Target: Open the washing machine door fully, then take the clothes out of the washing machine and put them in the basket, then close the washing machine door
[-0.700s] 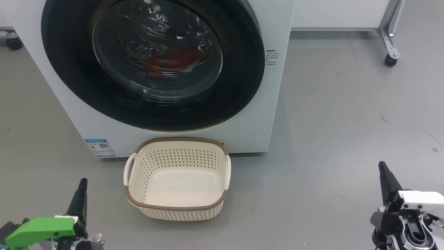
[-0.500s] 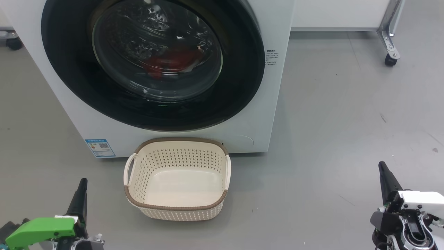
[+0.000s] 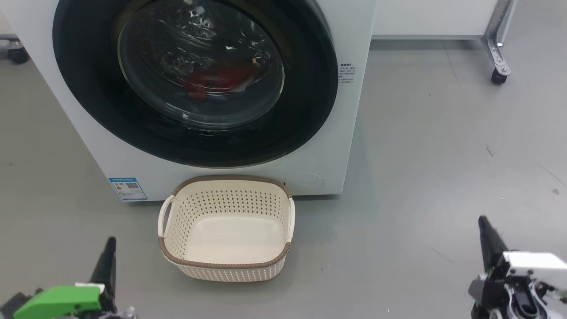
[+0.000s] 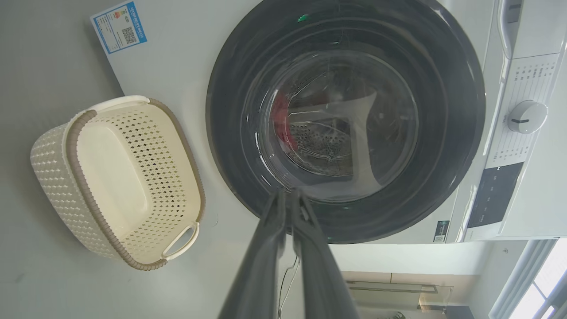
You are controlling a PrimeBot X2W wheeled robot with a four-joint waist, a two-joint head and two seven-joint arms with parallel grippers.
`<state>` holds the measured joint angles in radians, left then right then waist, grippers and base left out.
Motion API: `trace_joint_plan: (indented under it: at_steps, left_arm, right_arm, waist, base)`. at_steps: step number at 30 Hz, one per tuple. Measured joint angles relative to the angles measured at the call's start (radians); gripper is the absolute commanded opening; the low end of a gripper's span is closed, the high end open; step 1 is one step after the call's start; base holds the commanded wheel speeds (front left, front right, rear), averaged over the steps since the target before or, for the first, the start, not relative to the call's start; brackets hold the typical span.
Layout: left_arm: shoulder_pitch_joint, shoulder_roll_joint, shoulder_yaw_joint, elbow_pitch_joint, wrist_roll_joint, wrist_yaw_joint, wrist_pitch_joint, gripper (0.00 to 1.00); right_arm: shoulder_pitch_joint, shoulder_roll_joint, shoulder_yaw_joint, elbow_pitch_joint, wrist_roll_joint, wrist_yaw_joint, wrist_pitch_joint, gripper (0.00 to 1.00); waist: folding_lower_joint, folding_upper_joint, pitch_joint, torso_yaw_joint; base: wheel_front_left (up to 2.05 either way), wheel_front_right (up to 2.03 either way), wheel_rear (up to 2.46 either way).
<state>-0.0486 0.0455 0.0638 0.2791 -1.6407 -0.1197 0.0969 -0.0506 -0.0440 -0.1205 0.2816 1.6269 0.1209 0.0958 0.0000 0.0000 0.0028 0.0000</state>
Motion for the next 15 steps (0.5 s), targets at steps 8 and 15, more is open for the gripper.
trace_joint_plan:
  at_steps: [8,15]
  left_arm:
    - [0.054,-0.027,-0.008,0.052,-0.002,0.000,0.000,1.00]
    - [0.053,-0.027,-0.010,0.043,-0.002,0.000,-0.010,1.00]
  right_arm:
    - [0.059,0.032,0.003,0.051,0.000,0.000,0.000,1.00]
    - [0.059,0.032,0.007,0.049,-0.003,0.000,-0.006,1.00]
  waist:
    - [0.0000,0.0000,0.000,0.000]
    - [0.0000,0.0000,0.000,0.001]
  base:
    - [0.00,0.00,0.00]
    - [0.00,0.00,0.00]
